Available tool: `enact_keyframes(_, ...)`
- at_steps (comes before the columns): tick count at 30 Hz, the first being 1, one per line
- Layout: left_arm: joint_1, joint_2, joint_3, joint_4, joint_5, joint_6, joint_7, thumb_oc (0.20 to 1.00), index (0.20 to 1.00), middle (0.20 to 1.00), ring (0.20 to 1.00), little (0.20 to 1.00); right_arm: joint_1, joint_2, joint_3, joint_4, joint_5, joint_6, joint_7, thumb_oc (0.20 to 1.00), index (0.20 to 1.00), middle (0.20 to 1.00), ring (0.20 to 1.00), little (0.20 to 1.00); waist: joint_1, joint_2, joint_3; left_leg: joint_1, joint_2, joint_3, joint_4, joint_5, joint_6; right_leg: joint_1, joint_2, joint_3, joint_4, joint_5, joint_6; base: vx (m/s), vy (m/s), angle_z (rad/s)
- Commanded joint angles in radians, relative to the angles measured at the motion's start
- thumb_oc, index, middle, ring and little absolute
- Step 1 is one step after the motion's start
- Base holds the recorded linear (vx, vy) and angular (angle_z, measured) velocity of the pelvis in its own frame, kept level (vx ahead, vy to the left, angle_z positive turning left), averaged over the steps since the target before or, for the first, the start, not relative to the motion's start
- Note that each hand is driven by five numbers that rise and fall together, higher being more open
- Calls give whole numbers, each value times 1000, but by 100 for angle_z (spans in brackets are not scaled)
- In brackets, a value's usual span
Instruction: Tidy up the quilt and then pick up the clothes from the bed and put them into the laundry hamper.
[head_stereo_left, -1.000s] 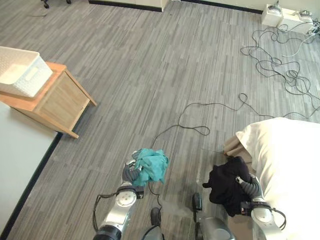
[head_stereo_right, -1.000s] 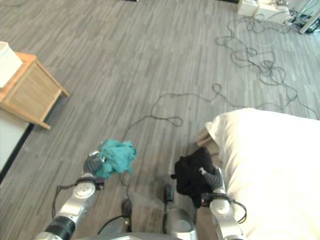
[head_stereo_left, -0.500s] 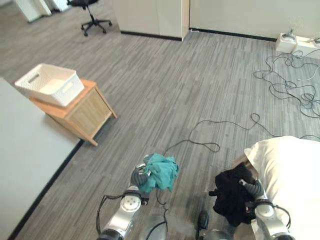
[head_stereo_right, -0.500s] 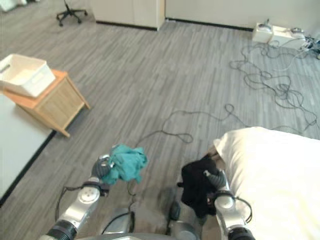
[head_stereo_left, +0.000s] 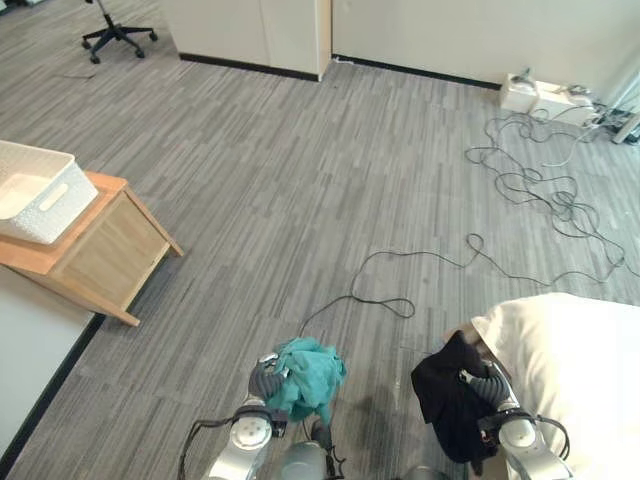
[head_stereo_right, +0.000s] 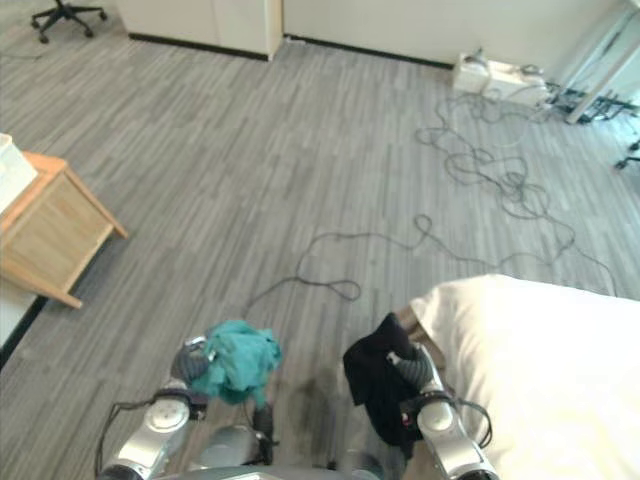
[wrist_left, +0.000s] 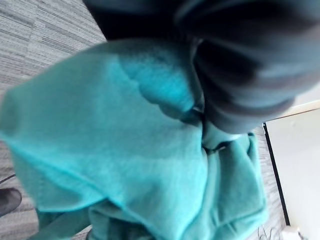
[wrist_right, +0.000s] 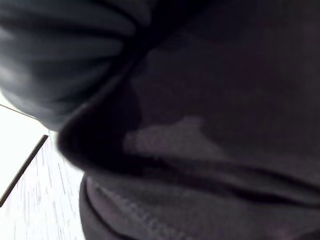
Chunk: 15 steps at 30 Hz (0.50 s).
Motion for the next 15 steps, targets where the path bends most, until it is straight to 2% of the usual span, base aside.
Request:
enact_keyframes(1,-60,32,-21,-98,25,-55,25,200,200,200,200,200,-37,-52,-52,-148,-14,-61,-3,200,200,200,200,200,-69,58,34,101,-5,-103,-131,4,-51,84,100,-91,-366,70,-39,477,-48,82)
enact_keyframes(2,-60,31,-21,-98,25,-55,25,200,200,200,200,200,-37,-52,-53,-148,-14,-61,-3,200,200,200,200,200,-73,60,33,99,-2,-107,-131,5,-52,87,102,-97,-372,74,-40,806,-125,88)
enact_keyframes(3,-69,32,-24,-94,31,-59,20,200,200,200,200,200,-32,-56,-54,-154,-10,-66,-6,200,200,200,200,200,-97,62,35,142,-5,-141,-131,-24,-71,61,106,-84,-524,39,-52,469,-137,131)
enact_keyframes(4,-71,30,-25,-98,35,-60,13,200,200,200,200,200,-25,-55,-59,-162,-10,-63,-2,200,200,200,200,200,-113,61,35,152,6,-150,-131,-34,-85,74,92,-93,-664,48,-53,470,-135,126)
enact_keyframes(5,-70,30,-25,-98,35,-60,13,200,200,200,200,200,-25,-55,-59,-162,-10,-63,-2,200,200,200,200,200,-114,63,37,154,7,-151,-131,-34,-85,78,93,-95,-667,49,-53,721,-282,148)
enact_keyframes(6,-86,36,-9,-97,51,-59,11,200,200,200,200,200,-28,-66,-70,-194,-22,-57,-14,200,200,200,200,200,-138,68,33,207,36,-175,-131,-99,-111,25,54,-69,-965,117,-42,792,-299,82)
enact_keyframes(7,-83,38,-3,-94,63,-63,12,200,200,200,200,200,-22,-60,-74,-217,-27,-53,-6,200,200,200,200,200,-148,70,31,231,45,-182,-131,-118,-122,-13,27,-55,-1017,141,-27,1056,-383,83)
enact_keyframes(8,-74,40,7,-90,74,-63,17,200,200,200,200,200,-14,-65,-76,-240,-43,-47,-3,200,200,200,200,200,-153,76,26,270,66,-183,-131,-135,-135,-52,6,-49,-1017,150,-13,764,-248,89)
enact_keyframes(9,-63,36,12,-91,66,-72,13,200,200,200,200,200,6,-61,-79,-259,-46,-46,6,200,200,200,200,200,-154,77,18,317,84,-190,-131,-153,-147,-43,6,-45,-1014,168,-8,855,-277,104)
enact_keyframes(10,-49,33,23,-82,60,-76,11,200,200,200,200,200,12,-68,-76,-257,-53,-45,13,200,200,200,200,200,-156,81,10,369,99,-200,-131,-146,-154,-33,11,-42,-989,187,-11,886,-315,75)
enact_keyframes(11,-30,26,29,-77,53,-84,4,200,200,200,200,200,23,-71,-82,-256,-55,-48,20,200,200,200,200,200,-159,88,-1,379,124,-210,-43,-109,-176,-18,20,-35,-955,203,-24,830,-339,23)
enact_keyframes(12,-14,14,33,-69,42,-82,4,200,200,200,200,200,31,-75,-81,-256,-54,-53,22,200,200,200,200,200,-163,96,-5,341,145,-202,70,-40,-184,11,34,-24,-937,203,-45,672,-381,12)
enact_keyframes(13,-15,7,30,-70,31,-77,5,200,200,200,200,200,34,-85,-82,-272,-48,-59,26,200,200,200,200,200,-161,96,7,259,170,-195,274,64,-200,40,40,-21,-937,197,-76,699,-571,25)
enact_keyframes(14,-25,5,23,-88,7,-70,-2,200,200,200,200,200,19,-120,-86,-297,-21,-74,14,200,200,200,200,200,-136,64,39,65,176,-174,561,151,-155,141,50,-44,-976,174,-134,463,-451,41)
enact_keyframes(15,-26,6,23,-89,7,-69,-3,200,200,200,200,200,19,-120,-86,-297,-20,-75,14,200,200,200,200,200,-138,68,41,59,181,-177,576,144,-155,143,55,-47,-979,175,-134,510,-439,44)
